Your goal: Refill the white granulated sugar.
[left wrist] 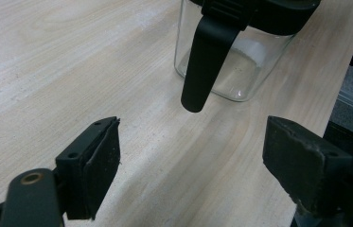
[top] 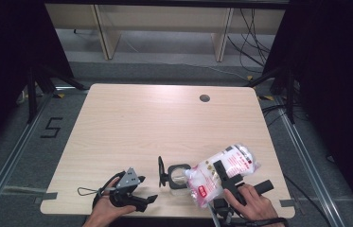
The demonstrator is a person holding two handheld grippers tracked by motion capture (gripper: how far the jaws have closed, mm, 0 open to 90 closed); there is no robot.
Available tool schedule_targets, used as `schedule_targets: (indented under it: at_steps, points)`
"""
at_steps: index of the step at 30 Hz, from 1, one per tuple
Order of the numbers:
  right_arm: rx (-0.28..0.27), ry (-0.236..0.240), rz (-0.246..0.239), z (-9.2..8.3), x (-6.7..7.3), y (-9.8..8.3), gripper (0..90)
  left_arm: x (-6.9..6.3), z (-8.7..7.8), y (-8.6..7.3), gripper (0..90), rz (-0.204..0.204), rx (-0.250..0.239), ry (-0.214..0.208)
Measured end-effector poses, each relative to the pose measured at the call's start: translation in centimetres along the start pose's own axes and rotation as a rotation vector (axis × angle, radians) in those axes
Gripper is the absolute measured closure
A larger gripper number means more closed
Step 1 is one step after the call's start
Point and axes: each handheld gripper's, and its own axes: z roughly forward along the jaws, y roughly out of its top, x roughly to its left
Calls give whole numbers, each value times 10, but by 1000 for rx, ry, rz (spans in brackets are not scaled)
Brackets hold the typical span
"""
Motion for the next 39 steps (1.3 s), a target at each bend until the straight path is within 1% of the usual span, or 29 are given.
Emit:
schedule_targets:
  at_steps: [1,2,3,4,5,9,11,12,13,14,15,16,17,19,21,22,23,24,27,28,29,31,32,34,35,36,37,38,39]
  points:
    - [2,-2,6,0,0,0,474,0,0,0,195,1,-1,0]
    - [-1,-8,-6,-1,-1,0,475,0,0,0,195,0,-2,1]
    - [-7,-7,-12,0,-2,-1,475,1,-1,0,196,13,10,2]
    - [-7,-7,-9,0,-2,-1,475,1,-1,0,196,13,11,2]
    - [-5,-5,-10,0,-2,-1,476,0,0,0,196,0,-1,2]
    - [-7,-4,5,0,-1,-1,477,0,0,0,196,1,1,0]
    - [-8,-4,2,0,-1,-1,477,0,0,0,195,6,2,1]
    - [-9,-9,-18,0,-2,-2,477,1,0,0,195,0,2,-5]
    - [-7,-7,-10,-1,-2,-2,477,1,-1,1,196,9,15,-5]
    - [-11,-10,-13,0,-2,-2,477,1,-1,0,196,2,8,5]
    - [-9,-10,-24,0,-3,-2,477,1,-1,0,195,5,11,2]
    - [-5,-4,-16,-1,-3,-2,478,0,-1,0,196,-2,9,-3]
    - [-13,-6,12,-1,-1,-2,478,1,-1,1,195,6,7,-4]
    - [-4,-4,0,-1,-1,-2,478,1,-1,0,196,6,6,-2]
    - [-8,-5,8,-1,-1,-2,478,1,-1,0,196,6,5,-2]
    - [-9,-7,7,-1,-2,-3,478,1,-2,0,196,10,17,-1]
    - [-7,-6,0,-1,-2,-3,478,1,-2,0,196,3,12,-1]
    - [1,0,3,-1,-1,-3,479,1,-2,0,196,8,18,-1]
    - [-8,-7,5,-1,-1,-3,479,1,-1,0,196,6,6,-3]
    - [-5,-6,-5,-1,-2,-3,479,0,-1,0,196,5,3,2]
    - [2,-1,-1,-1,-1,-3,479,1,-1,0,196,7,8,-5]
    - [-9,-7,-20,-1,-3,-3,480,1,-1,0,196,8,12,-2]
    - [-9,-3,-15,-1,-3,-3,480,1,-1,0,196,1,11,-1]
    - [-10,-4,-9,-1,-2,-3,480,2,-2,1,196,8,18,-3]
    - [-11,-3,-6,-1,-2,-3,480,0,-1,0,195,-9,1,-3]
    - [-5,-4,-1,-1,-1,-4,480,1,-2,1,195,6,14,-1]
    - [-8,-8,-9,-1,-2,-4,480,2,-2,1,196,8,20,-4]
    - [-7,-9,-5,-1,-2,-4,480,1,-2,0,195,8,18,-3]
    - [-7,-9,-17,-1,-3,-4,480,1,-2,0,196,9,16,-2]
